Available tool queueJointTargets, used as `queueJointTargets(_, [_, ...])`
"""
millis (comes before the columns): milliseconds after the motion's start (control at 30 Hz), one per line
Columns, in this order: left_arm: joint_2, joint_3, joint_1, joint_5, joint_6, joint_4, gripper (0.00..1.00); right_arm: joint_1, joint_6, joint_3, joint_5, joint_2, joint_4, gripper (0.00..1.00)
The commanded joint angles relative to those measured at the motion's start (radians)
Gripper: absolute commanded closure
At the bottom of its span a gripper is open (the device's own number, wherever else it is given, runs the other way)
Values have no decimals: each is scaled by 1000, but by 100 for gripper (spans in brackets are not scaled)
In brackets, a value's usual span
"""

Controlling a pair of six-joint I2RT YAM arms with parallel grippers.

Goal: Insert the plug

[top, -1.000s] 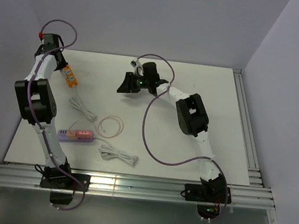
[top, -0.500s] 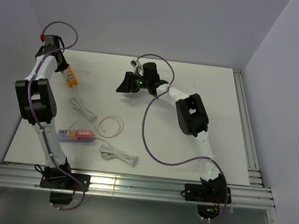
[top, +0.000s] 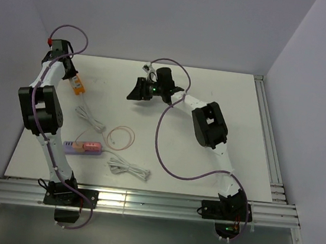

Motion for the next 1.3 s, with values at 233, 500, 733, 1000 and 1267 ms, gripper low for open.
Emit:
queueJointTargets(233, [-20,-10,-12,-27,0,4,100,-9,4,22,-24,2,36,42])
queueJointTargets(500, [-29,-45,-31,-58,-13,1,100,-9,6,17,-25,1,43,42])
queueJointTargets(733, [-25,-42,-34,-78,-17,1,100,-9,6,20,-25,2,42,42])
queueJointTargets(1000, [34,28,-35,-92,-34,-71,100,-9,7,43,-30,16,22,42])
queueJointTargets(1267, [60,-24,-58,-136,-20,-40,100,-9,9,37,-31,13,25,42])
